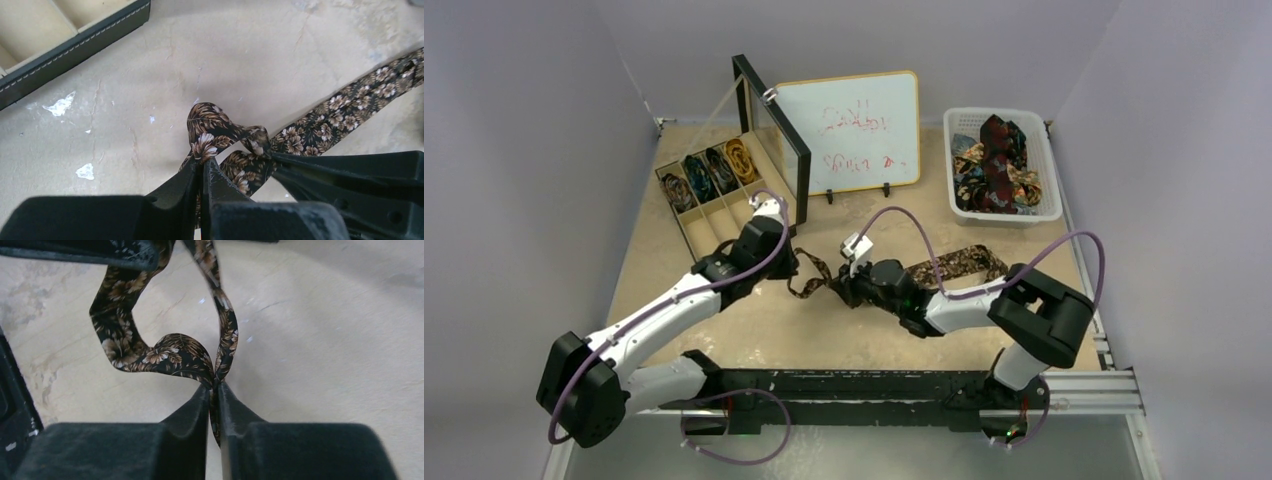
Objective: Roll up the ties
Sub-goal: Flatten out the tie at the center of the board.
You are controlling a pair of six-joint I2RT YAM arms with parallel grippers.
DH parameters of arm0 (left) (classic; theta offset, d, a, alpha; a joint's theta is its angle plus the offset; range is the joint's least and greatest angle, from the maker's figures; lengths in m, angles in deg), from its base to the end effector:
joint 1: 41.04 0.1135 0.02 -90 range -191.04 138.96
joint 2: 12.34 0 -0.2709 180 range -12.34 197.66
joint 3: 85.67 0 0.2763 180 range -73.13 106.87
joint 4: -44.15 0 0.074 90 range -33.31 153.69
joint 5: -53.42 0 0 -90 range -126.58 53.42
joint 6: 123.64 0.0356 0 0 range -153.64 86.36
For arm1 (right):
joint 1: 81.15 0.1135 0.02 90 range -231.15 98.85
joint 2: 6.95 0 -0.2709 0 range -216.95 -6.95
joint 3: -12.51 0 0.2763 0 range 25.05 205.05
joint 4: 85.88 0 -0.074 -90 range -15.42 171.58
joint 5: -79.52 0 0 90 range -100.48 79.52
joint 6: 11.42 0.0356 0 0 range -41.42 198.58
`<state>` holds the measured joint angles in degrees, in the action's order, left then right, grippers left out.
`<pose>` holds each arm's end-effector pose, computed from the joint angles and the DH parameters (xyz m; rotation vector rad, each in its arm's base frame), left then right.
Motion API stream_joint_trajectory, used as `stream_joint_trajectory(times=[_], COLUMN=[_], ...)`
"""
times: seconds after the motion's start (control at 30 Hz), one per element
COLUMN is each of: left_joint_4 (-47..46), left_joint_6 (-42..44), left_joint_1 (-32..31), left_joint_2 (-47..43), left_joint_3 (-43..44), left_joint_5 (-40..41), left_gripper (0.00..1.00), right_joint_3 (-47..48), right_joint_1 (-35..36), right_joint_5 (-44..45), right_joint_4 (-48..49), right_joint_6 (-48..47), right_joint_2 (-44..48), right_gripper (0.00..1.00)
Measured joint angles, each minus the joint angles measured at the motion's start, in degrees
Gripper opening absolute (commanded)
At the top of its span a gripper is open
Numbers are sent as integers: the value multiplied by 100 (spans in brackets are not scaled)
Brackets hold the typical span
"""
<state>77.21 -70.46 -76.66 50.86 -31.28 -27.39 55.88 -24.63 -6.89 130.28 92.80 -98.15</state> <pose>0.2083 -0.1422 0.2401 -0.1082 2.3329 -0.4645 0.1775 0.2644 0.1574 -0.6238 1.7433 0.8255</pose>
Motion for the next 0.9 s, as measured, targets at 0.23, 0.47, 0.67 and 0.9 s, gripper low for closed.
stream_joint_trajectory(times=[0.23,0.47,0.67,0.9], left_joint_4=[-61,-240,24,811], left_joint_6=[-26,-470,-1064,-2299], left_joint_1=[0,0,0,0], left_joint_2=[-352,-1062,-2227,-3469], left_joint_3=[-1043,-1725,-1840,-1980], left_joint_5=[-435,-1373,-1803,-1639], left_gripper=[29,74,84,82], right_joint_3=[13,9,664,1878], right_joint_1=[269,269,-50,-656], right_joint_5=[-269,-457,-560,-1390], right_joint_4=[-737,-1722,-2625,-3486], right_joint_6=[153,382,955,1626], right_joint_2=[223,1565,1502,42], right_gripper=[62,90,99,84])
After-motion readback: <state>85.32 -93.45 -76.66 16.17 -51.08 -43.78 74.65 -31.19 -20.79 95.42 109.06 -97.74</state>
